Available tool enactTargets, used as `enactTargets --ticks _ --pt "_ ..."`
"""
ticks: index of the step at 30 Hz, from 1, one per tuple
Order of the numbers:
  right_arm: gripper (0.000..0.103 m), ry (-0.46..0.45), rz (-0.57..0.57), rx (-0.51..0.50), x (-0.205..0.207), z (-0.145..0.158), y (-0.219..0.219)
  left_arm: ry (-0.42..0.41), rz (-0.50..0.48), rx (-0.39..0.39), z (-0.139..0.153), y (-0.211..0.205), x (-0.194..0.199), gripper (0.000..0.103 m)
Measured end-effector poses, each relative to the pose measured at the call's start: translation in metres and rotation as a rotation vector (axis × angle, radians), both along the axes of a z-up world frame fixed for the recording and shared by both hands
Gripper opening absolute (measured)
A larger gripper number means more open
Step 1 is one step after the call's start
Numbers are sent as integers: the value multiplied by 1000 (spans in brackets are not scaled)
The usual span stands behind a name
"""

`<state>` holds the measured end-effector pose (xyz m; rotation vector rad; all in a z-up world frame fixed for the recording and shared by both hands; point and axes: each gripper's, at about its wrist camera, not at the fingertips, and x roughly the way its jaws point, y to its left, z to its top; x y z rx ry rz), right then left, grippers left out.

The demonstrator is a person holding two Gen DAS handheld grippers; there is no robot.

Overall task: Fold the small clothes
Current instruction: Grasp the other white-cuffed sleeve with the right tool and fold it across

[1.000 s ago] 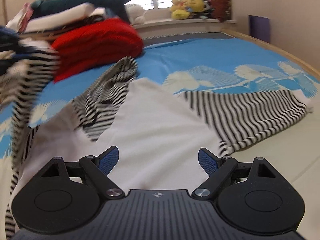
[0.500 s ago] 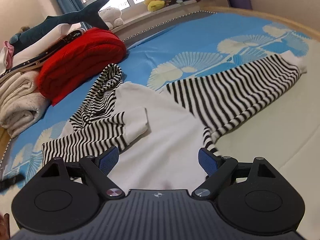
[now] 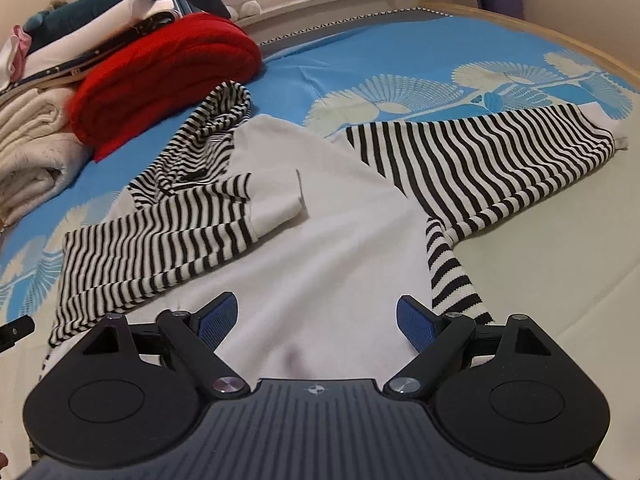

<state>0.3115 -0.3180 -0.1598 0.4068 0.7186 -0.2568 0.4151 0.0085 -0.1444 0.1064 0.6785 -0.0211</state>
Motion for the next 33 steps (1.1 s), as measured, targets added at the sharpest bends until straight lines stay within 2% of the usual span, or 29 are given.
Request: enactTargets --ticks 5,11,17,20,22,25,27,30,33 --pt "88 19 -2 26 7 -3 -1 52 -13 -9 -9 0 1 103" --pt "88 18 21 26 6 -4 5 53 -6 -15 -7 -1 -5 103" --pt "87 30 -11 67 1 -7 -9 59 -4 -10 -9 -3 -4 103" --pt "88 -19 -38 89 -4 2 -29 54 1 -18 -7 -2 -2 103" --pt "88 -87 -130 148 -12 13 -65 55 10 -28 -6 0 0 103" --pt "89 -165 -386 273 -32 14 -141 73 18 -49 -6 4 3 103" --pt "89 -167 -553 368 -45 4 -194 92 30 -69 -8 7 5 103" --pt "89 -203 -662 476 -55 -15 -251 112 52 -90 -10 10 9 103" --pt "89 -239 -727 500 -61 -29 -285 114 72 -82 -12 11 12 103"
